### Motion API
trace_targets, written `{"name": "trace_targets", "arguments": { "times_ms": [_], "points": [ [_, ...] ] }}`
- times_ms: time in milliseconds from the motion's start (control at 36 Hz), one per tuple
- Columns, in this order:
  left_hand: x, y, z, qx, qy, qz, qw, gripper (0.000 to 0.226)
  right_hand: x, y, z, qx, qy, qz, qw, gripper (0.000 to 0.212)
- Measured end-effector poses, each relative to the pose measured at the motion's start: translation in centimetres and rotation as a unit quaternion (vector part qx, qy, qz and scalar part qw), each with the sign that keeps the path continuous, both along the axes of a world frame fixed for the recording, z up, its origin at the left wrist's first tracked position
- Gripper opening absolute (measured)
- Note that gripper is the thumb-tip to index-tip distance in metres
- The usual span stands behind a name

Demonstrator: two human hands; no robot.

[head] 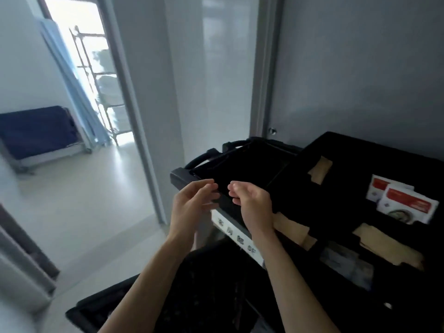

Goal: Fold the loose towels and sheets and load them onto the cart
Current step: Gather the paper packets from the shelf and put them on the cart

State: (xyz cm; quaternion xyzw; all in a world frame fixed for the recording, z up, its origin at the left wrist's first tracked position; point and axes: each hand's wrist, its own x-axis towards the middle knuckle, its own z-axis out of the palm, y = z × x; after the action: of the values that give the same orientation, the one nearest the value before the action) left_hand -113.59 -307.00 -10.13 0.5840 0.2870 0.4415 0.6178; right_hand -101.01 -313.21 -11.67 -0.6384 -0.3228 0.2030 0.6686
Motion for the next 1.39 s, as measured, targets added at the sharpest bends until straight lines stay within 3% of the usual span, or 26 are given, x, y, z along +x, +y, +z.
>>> {"name": "trace_targets", "arguments": {
  "times_ms": [167, 528, 1139, 1306, 1389],
  "points": [
    [-12.0, 5.7, -0.9, -0.021, -0.018, 0.140, 0.990, 0.020, -10.6, 8.4, -0.3, -0.020, -0.025, 0.090, 0.995, 0.021],
    [-32.2, 20.6, -5.2, -0.070, 0.019, 0.252, 0.965, 0.023, -28.9, 24.1, -4.6, -0.059, -0.010, 0.187, 0.981, 0.017],
    [-41.1, 40.9, -9.0, -0.119, 0.077, 0.255, 0.956, 0.018, -38.0, 46.8, -10.5, -0.065, 0.096, 0.189, 0.975, 0.019],
    [-40.4, 51.0, -10.1, -0.132, 0.126, 0.270, 0.945, 0.019, -37.2, 56.9, -10.8, -0.051, 0.217, 0.213, 0.951, 0.022],
    [-39.7, 56.6, -9.5, -0.141, 0.137, 0.264, 0.944, 0.020, -36.5, 61.7, -10.0, -0.034, 0.230, 0.213, 0.949, 0.021]
  ]
}}
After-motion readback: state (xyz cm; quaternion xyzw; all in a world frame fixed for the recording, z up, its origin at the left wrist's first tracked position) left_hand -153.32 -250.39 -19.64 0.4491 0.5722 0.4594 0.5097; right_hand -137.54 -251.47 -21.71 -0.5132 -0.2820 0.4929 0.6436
